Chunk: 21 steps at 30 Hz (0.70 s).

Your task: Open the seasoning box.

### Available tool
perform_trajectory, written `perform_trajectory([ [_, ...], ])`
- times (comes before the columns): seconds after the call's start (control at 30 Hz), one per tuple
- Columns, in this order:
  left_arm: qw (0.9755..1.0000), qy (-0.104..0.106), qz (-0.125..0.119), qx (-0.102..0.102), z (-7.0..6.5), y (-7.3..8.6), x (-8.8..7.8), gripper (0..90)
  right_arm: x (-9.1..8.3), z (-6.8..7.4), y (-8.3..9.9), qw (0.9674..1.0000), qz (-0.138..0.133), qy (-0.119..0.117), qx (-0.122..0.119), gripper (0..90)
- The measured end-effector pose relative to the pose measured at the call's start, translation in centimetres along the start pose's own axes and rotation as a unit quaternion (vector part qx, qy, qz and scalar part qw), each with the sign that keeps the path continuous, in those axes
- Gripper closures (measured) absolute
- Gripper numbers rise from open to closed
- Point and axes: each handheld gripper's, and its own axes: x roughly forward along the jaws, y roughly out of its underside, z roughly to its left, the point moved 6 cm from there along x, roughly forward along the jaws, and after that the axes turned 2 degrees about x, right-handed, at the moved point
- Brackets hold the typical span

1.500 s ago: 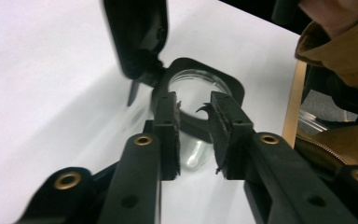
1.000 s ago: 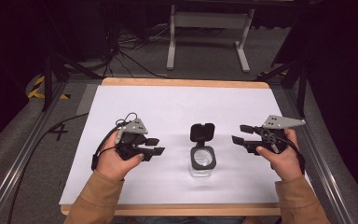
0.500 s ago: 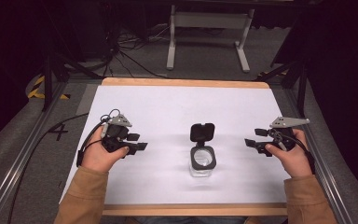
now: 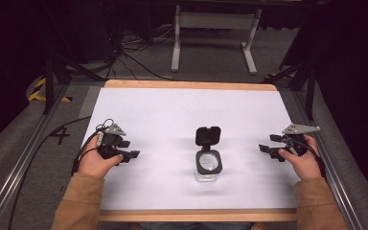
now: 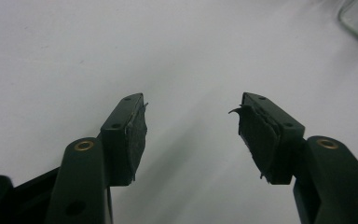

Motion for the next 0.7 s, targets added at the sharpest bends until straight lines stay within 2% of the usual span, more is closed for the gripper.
perform_trajectory([
  [0.13, 1.0000, -0.003, -0.003, -0.002, 0.4, 0.5, 1.1, 40.6, 1.2, -0.4, 1.1, 0.9999, 0.016, 0.001, 0.001, 30.1],
  [0.2, 0.9999, -0.008, -0.008, 0.005, 0.5, 0.5, 1.6, 41.2, 1.8, -0.5, 1.5, 0.9998, 0.020, 0.004, -0.005, 29.5],
  [0.23, 0.9997, -0.016, -0.019, 0.007, 0.4, 0.5, 1.8, 42.5, 2.0, -0.5, 1.6, 0.9998, 0.018, 0.005, -0.005, 29.1],
  [0.27, 0.9996, -0.009, -0.025, 0.010, 0.2, 0.5, 2.3, 42.8, 2.2, -0.5, 1.7, 0.9998, 0.017, 0.004, -0.005, 28.9],
  [0.37, 0.9995, -0.005, -0.023, 0.021, 0.0, 0.6, 3.0, 42.7, 3.1, -0.5, 2.3, 0.9995, 0.029, -0.001, -0.010, 27.7],
  [0.43, 0.9997, 0.000, -0.016, 0.017, -0.3, 0.7, 3.5, 41.8, 3.2, -0.5, 2.3, 0.9997, 0.021, -0.001, -0.015, 27.7],
  [0.47, 0.9996, -0.001, -0.014, 0.023, -0.3, 0.7, 3.6, 41.5, 3.1, -0.5, 2.2, 0.9997, 0.018, -0.003, -0.014, 27.7],
  [0.53, 0.9997, 0.004, -0.008, 0.022, -0.4, 0.8, 3.7, 41.0, 3.1, -0.5, 2.2, 0.9998, 0.013, -0.002, -0.012, 27.6],
  [0.7, 0.9998, 0.009, -0.013, 0.014, -0.5, 0.7, 3.7, 39.7, 3.0, -0.4, 2.0, 0.9999, 0.011, 0.002, -0.012, 27.5],
])
